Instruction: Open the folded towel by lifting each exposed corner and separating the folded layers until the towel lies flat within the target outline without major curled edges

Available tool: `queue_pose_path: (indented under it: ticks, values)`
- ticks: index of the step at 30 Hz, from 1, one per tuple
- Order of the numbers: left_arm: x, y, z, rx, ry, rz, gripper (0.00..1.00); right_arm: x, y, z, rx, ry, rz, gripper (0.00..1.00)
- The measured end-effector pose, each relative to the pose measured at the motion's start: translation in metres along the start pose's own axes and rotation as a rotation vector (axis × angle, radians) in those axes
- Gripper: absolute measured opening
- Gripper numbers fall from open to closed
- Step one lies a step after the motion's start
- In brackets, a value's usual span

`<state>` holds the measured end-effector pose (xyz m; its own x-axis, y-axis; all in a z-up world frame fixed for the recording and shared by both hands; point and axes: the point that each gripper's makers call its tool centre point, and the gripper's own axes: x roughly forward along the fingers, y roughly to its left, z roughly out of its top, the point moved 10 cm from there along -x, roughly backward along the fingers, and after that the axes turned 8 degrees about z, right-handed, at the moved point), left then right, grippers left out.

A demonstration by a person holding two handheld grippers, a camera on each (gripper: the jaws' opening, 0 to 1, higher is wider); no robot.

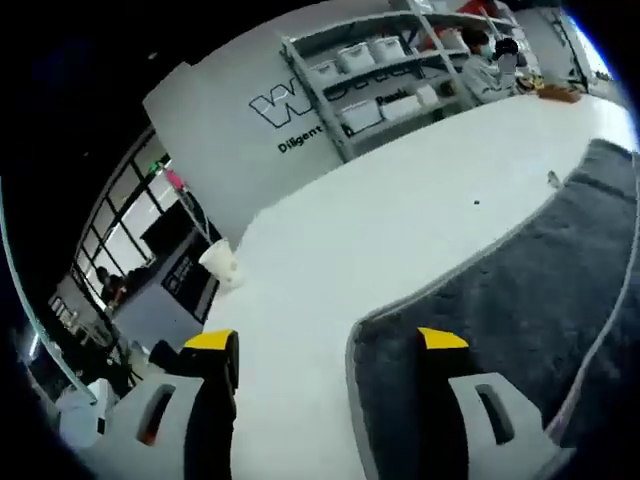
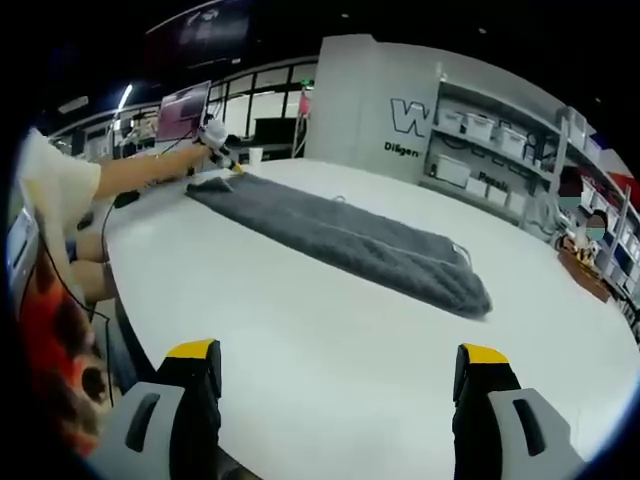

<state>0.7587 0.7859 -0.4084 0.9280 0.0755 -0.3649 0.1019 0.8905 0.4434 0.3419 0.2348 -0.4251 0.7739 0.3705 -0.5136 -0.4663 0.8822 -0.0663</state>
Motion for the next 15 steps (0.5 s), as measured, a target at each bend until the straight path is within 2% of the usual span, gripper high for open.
queue_pose_path:
  ticks: [2, 3, 5, 6, 8, 11, 15]
  values:
    - [-0.011, -0.001, 0.003, -0.035, -0.028, -0.045, 0.82, 0.0, 0.001, 0.002, -0.004, -0.003, 0.003, 0.97]
    - [-0.025, -0.002, 0.006, -0.082, -0.063, -0.094, 0.85, 0.0, 0.001, 0.004, -0.007, -0.004, 0.005, 0.97]
    - [-0.037, -0.003, 0.008, -0.106, -0.08, -0.15, 0.91, 0.001, 0.002, 0.005, -0.012, -0.004, 0.007, 0.97]
    - [-0.05, -0.004, 0.009, -0.127, -0.09, -0.189, 0.93, 0.002, 0.003, 0.007, -0.015, -0.002, 0.007, 0.97]
    - [-0.061, -0.005, 0.009, -0.142, -0.096, -0.219, 0.98, 0.002, 0.003, 0.008, -0.016, -0.002, 0.007, 0.97]
    - [-0.088, -0.007, 0.005, -0.158, -0.123, -0.279, 1.0, 0.003, 0.005, 0.011, -0.018, -0.003, 0.009, 0.97]
    - [-0.114, -0.01, -0.001, -0.186, -0.146, -0.349, 1.0, 0.004, 0.007, 0.015, -0.022, 0.0, 0.008, 0.97]
